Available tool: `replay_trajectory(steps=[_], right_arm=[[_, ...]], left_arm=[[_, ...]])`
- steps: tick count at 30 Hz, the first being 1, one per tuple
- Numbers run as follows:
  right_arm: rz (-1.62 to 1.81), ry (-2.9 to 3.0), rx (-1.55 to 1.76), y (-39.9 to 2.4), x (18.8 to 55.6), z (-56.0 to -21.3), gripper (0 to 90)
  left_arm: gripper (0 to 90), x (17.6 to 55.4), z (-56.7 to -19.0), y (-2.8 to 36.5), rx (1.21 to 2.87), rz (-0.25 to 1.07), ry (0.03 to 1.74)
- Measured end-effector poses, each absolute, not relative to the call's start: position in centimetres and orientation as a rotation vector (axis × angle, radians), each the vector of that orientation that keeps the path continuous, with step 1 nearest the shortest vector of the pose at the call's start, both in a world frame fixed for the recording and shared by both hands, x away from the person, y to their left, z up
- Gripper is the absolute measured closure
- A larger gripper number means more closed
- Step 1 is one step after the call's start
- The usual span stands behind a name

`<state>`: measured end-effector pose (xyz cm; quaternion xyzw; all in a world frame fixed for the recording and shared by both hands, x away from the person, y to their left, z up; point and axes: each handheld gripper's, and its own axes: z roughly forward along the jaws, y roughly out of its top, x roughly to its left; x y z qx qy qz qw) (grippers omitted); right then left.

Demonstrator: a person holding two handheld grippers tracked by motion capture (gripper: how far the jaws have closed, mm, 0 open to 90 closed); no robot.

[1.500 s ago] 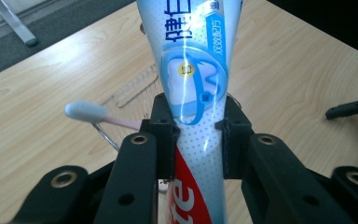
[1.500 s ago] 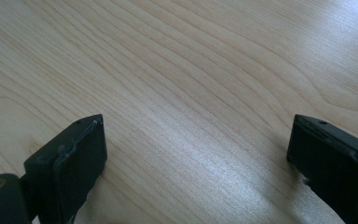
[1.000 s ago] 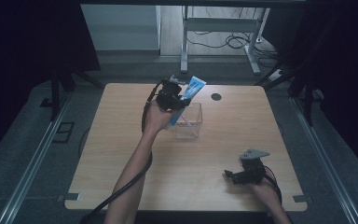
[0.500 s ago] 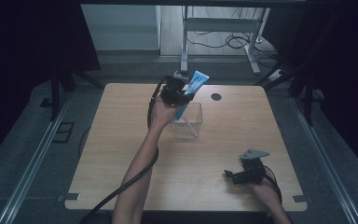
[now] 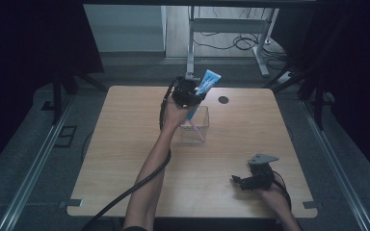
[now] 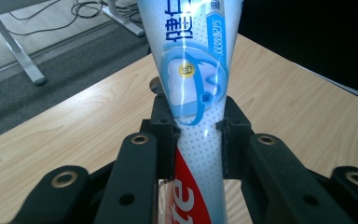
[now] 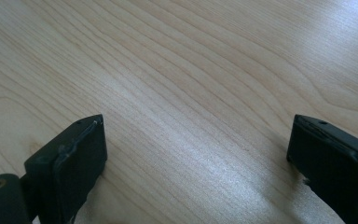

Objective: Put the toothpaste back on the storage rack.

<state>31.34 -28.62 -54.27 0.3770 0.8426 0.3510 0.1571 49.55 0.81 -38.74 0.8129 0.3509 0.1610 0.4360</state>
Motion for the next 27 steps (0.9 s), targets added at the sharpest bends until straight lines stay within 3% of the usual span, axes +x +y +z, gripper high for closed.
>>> replay_trajectory(steps=[27], right_arm=[[1.007, 2.411, 1.075, -28.6, 31.3, -54.3, 5.1]], left_arm=[[71.7, 49.1, -42.4, 0.1, 2.028, 0.456, 0.847]])
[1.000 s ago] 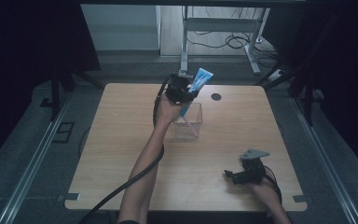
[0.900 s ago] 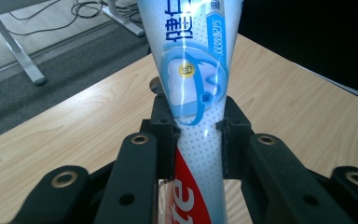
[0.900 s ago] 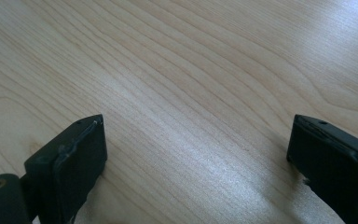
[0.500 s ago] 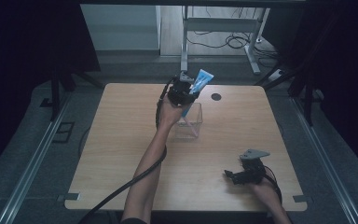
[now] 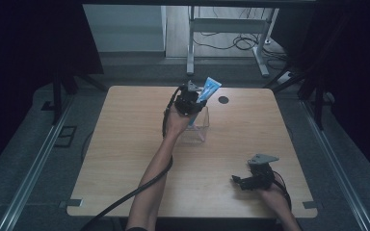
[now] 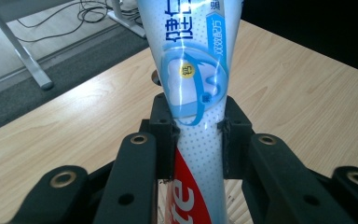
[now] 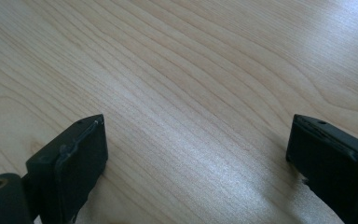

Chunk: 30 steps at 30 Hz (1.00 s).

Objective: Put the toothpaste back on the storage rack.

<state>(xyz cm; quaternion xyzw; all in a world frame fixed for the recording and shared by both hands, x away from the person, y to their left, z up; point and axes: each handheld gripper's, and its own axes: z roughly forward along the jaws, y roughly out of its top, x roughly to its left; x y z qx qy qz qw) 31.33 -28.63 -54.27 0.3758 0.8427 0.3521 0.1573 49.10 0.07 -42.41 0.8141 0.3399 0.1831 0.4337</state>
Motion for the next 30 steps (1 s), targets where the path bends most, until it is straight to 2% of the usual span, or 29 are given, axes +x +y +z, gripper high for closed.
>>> replay_trajectory(steps=[30], right_arm=[[1.005, 2.413, 1.075, -28.6, 31.3, -54.3, 5.1]], left_arm=[[70.2, 48.5, -44.2, -0.5, 2.110, 0.463, 0.806]])
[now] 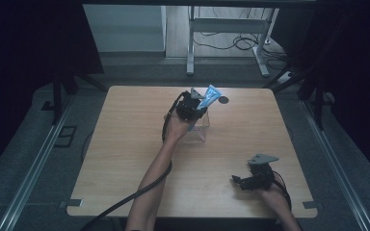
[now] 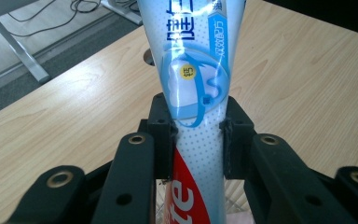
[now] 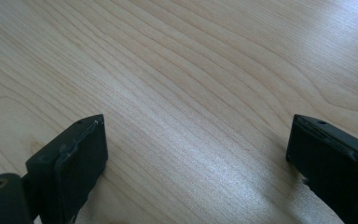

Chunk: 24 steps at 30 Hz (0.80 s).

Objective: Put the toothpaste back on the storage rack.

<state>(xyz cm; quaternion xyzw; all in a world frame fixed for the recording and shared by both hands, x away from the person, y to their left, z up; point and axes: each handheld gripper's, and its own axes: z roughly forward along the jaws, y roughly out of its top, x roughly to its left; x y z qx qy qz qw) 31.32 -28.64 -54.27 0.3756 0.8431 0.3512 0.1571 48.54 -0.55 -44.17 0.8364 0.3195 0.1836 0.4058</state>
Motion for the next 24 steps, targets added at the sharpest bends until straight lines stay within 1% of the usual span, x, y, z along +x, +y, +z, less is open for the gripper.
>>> replay_trajectory(steps=[13, 17, 21, 24], right_arm=[[1.005, 2.413, 1.076, -28.64, 31.32, -54.27, 5.1], [1.006, 2.411, 1.078, -28.62, 31.32, -54.27, 5.0], [1.006, 2.411, 1.077, -28.62, 31.32, -54.27, 5.0], [1.006, 2.411, 1.078, -28.62, 31.31, -54.27, 5.1]], left_arm=[[68.3, 48.38, -44.19, -0.70, 2.164, 0.454, 0.796], [65.2, 48.35, -44.14, -0.32, 2.162, 0.429, 0.806], [66.9, 48.24, -44.15, -0.25, 2.167, 0.411, 0.809], [66.4, 48.14, -44.23, -0.34, 2.175, 0.407, 0.805]])
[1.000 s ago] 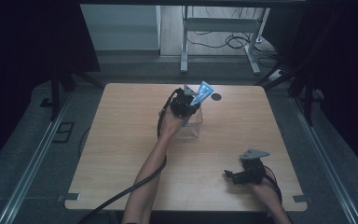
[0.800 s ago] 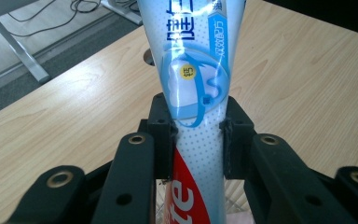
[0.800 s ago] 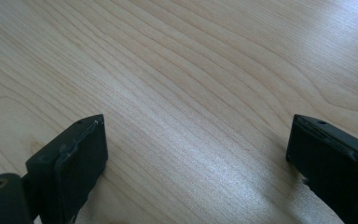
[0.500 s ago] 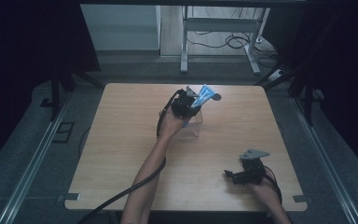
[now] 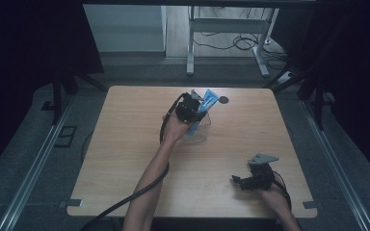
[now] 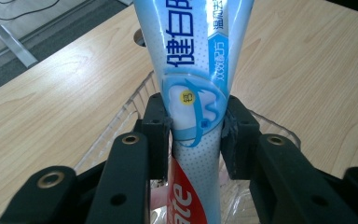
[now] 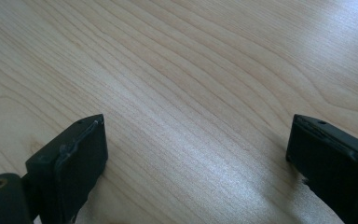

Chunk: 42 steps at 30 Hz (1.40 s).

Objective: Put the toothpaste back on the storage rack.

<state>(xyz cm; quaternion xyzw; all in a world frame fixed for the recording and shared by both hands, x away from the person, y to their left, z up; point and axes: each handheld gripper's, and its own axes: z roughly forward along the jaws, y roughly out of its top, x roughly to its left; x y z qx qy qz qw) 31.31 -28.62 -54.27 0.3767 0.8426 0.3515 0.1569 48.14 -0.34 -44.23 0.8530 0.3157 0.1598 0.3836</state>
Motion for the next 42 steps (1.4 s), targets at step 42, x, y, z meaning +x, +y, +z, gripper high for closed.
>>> replay_trajectory(steps=[42], right_arm=[[1.005, 2.412, 1.075, -28.63, 31.32, -54.27, 5.0]], left_arm=[[43.3, 47.19, -44.18, -0.07, 2.163, 0.378, 0.836]])
